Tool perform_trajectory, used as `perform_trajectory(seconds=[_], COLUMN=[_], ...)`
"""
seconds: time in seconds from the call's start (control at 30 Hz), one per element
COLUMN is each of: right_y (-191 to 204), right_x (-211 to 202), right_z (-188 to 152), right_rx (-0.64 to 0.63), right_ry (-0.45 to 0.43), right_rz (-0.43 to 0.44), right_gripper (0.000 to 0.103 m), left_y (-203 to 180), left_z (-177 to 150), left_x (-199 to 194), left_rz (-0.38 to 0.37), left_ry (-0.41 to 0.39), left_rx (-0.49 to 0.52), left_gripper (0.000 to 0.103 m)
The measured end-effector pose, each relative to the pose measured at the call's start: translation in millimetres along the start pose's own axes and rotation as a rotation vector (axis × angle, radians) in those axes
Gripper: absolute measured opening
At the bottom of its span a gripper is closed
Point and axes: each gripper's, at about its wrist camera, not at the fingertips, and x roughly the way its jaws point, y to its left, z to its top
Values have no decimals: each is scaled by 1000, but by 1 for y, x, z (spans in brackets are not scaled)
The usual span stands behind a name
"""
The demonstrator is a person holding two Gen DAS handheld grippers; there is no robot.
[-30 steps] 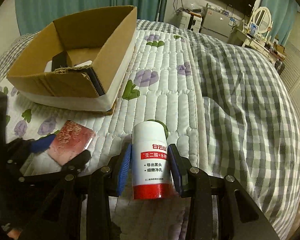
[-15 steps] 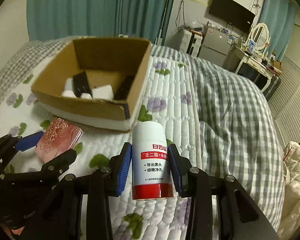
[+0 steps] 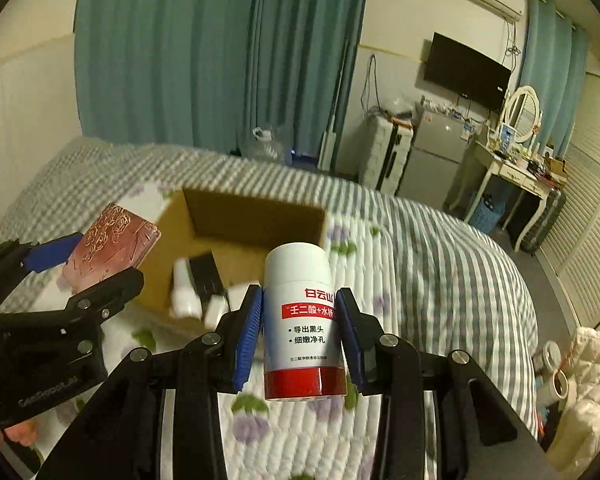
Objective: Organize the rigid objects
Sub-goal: 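Lower the pink case and the bottle into the box and open both grippers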
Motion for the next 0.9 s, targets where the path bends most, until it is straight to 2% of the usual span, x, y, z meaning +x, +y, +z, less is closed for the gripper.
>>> perform_trajectory(seconds=[0.17,0.33,0.53,0.67,0.77,0.83,0.9], right_y=[1,-1,-15,-25,-31,-33,-34], right_x=[32,81,130,150,154,153,151], right_z=[26,37,37,32,26,23,21], right_rx=[22,34,49,58,67,70,76], right_ry=[-10,15,46,60,55,54,53], right_rz=[23,32,43,56,71,78,78], right_gripper=[37,37,37,37,37,37,37], left_y=[9,10,2,3,4,7,11], left_z=[18,20,11,6,7,8,10], left_x=[43,111,172,190,194,192,187], left_rz=[23,-1,32,6,25,33,18], left_ry=[14,105,202,240,249,237,229], left_rx=[34,39,87,67,65,45,27], left_gripper=[71,71,71,71,75,83,83])
